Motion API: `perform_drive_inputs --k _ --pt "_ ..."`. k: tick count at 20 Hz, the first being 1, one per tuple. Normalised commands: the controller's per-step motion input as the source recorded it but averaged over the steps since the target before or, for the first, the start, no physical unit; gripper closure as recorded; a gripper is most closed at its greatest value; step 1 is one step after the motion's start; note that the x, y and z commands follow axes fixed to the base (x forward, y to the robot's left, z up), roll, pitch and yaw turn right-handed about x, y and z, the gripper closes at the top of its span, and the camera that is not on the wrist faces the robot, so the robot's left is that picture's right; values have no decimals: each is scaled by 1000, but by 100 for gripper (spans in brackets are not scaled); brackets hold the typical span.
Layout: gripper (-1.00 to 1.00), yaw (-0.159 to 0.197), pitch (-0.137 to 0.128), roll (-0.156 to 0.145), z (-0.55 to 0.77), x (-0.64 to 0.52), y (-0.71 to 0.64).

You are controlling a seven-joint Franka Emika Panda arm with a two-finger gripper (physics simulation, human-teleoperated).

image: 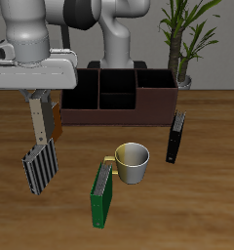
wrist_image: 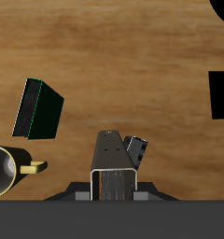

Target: Place the yellow book into the back desk caddy's left compartment

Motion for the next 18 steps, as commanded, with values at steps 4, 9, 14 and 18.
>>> perform_drive_inputs --k 4,9,14,18 --pt "100 -14 -10 -12 245 -381 -46" --pt "100 -18 11 39 186 -562 119" --pt "100 9 13 8 54 -428 145" --pt "100 31 -5 42 67 -602 193"
